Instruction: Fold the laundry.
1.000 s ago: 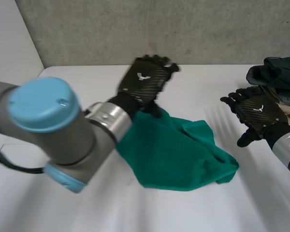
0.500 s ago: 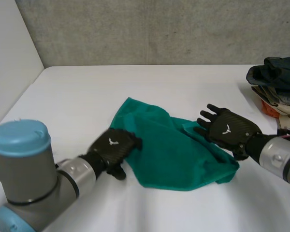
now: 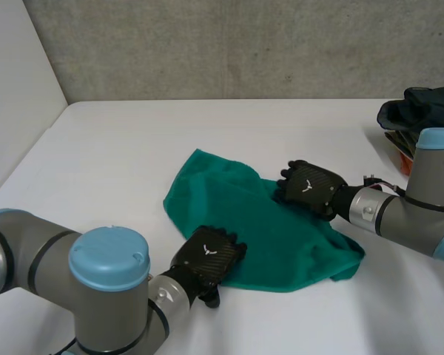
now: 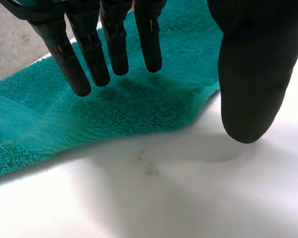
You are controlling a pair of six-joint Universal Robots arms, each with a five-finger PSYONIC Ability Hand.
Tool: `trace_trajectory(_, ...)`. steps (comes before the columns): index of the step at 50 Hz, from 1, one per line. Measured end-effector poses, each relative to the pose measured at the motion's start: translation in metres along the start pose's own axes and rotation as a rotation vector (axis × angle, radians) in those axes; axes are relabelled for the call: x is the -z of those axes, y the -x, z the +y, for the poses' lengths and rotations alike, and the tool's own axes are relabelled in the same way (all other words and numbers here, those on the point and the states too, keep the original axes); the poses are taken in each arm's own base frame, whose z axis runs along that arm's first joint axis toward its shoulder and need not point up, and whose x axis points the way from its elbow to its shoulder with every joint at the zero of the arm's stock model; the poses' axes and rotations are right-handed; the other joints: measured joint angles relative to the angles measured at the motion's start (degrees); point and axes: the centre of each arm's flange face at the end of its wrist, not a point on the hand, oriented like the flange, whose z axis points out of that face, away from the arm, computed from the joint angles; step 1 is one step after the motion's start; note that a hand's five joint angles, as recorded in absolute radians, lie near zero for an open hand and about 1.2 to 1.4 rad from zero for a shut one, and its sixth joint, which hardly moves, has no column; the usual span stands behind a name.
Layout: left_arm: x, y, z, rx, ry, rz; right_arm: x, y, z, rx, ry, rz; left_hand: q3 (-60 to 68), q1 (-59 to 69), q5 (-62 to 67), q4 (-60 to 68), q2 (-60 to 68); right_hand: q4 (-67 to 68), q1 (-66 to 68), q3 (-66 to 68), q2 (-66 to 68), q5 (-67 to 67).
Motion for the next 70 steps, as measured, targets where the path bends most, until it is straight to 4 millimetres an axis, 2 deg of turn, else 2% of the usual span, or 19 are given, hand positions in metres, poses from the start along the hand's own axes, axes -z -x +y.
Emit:
trace_trajectory(3,-0.006,0.001,0.001,-0.003,-0.009,-0.009,-0.003,-0.001,0.004,-0.004,0.01,0.006,0.6,0.3,1.3,1.0,0.7,19.0,18.1,18.8,19.0,18.9)
trace_trajectory(5,-0.011,0.001,0.001,-0.005,-0.018,-0.014,-0.004,-0.003,0.006,-0.014,0.03,0.019,2.7,1.7,3.9,3.5,2.9,21.5,18.3,20.9,19.9,20.4)
trace_trajectory(11,-0.026,0.004,-0.001,-0.027,-0.048,-0.025,0.002,-0.018,0.01,-0.118,0.128,0.092,12.3,12.5,13.1,13.1,12.7,22.0,18.3,21.1,19.9,20.4)
trace_trajectory(16,-0.038,0.008,-0.004,-0.09,-0.084,-0.045,0.018,-0.03,0.002,-0.226,0.176,0.162,18.8,18.7,19.2,19.5,19.0,22.0,18.3,21.1,19.9,20.4)
trace_trajectory(21,-0.048,0.013,-0.005,-0.17,-0.098,-0.078,0.035,-0.038,-0.003,-0.275,0.213,0.227,14.2,13.7,15.4,15.2,14.3,22.0,18.3,21.1,19.9,20.4)
trace_trajectory(23,-0.05,0.015,-0.005,-0.201,-0.098,-0.091,0.043,-0.041,0.001,-0.289,0.246,0.262,8.8,9.0,9.4,9.1,8.9,22.0,18.3,21.2,19.9,20.4)
trace_trajectory(26,-0.051,0.016,-0.005,-0.219,-0.097,-0.097,0.049,-0.041,0.01,-0.3,0.283,0.289,8.5,8.9,9.0,8.8,8.8,22.0,18.3,21.3,19.9,20.4)
trace_trajectory(32,-0.051,0.02,-0.01,-0.226,-0.106,-0.116,0.057,-0.039,0.025,-0.323,0.337,0.307,37.5,38.4,37.9,38.6,38.5,22.0,18.3,21.3,19.9,20.4)
trace_trajectory(35,-0.051,0.026,-0.014,-0.224,-0.111,-0.147,0.059,-0.037,0.028,-0.334,0.35,0.304,42.4,38.9,40.7,43.8,43.0,22.0,18.3,21.3,19.9,20.4)
trace_trajectory(39,-0.041,0.053,-0.042,-0.211,-0.159,-0.273,0.066,-0.04,0.025,-0.344,0.366,0.312,42.5,38.9,40.7,44.0,43.1,22.0,18.3,21.3,19.9,20.4)
trace_trajectory(42,-0.024,0.077,-0.074,-0.198,-0.229,-0.375,0.081,-0.058,0.011,-0.327,0.374,0.361,42.8,38.9,40.7,44.0,43.2,22.0,18.3,21.3,19.9,20.4)
trace_trajectory(47,0.023,0.11,-0.134,-0.189,-0.384,-0.509,0.118,-0.097,-0.027,-0.275,0.399,0.485,42.8,38.9,40.7,44.0,43.3,22.1,18.3,21.3,19.9,20.4)
trace_trajectory(48,0.027,0.112,-0.137,-0.19,-0.395,-0.516,0.121,-0.1,-0.03,-0.271,0.401,0.494,42.8,38.9,40.7,44.0,43.3,22.1,18.3,21.3,19.9,20.4)
trace_trajectory(49,0.042,0.117,-0.152,-0.193,-0.434,-0.536,0.134,-0.111,-0.045,-0.255,0.411,0.532,42.8,38.9,40.7,44.0,43.3,22.1,18.3,21.3,19.9,20.4)
trace_trajectory(54,0.072,0.126,-0.176,-0.208,-0.478,-0.539,0.163,-0.122,-0.081,-0.234,0.43,0.581,42.8,38.9,40.7,44.0,43.3,22.2,18.3,21.3,19.9,20.4)
trace_trajectory(56,0.076,0.129,-0.177,-0.212,-0.467,-0.528,0.169,-0.121,-0.089,-0.238,0.432,0.577,42.8,38.9,40.7,44.0,43.3,19.8,16.1,19.0,17.8,18.4)
trace_trajectory(59,0.072,0.135,-0.17,-0.208,-0.41,-0.503,0.169,-0.112,-0.098,-0.263,0.423,0.545,42.8,38.9,40.7,44.0,43.3,2.7,1.0,2.3,0.7,2.1)
trace_trajectory(64,0.049,0.138,-0.142,-0.186,-0.295,-0.458,0.145,-0.085,-0.101,-0.394,0.373,0.458,42.8,38.9,40.7,44.0,43.4,-20.7,-21.8,-21.1,-22.2,-22.0)
trace_trajectory(70,0.032,0.137,-0.123,-0.17,-0.231,-0.431,0.119,-0.036,-0.091,-0.638,0.346,0.343,43.0,38.9,40.7,44.0,43.4,-27.2,-26.8,-26.8,-26.3,-28.6)
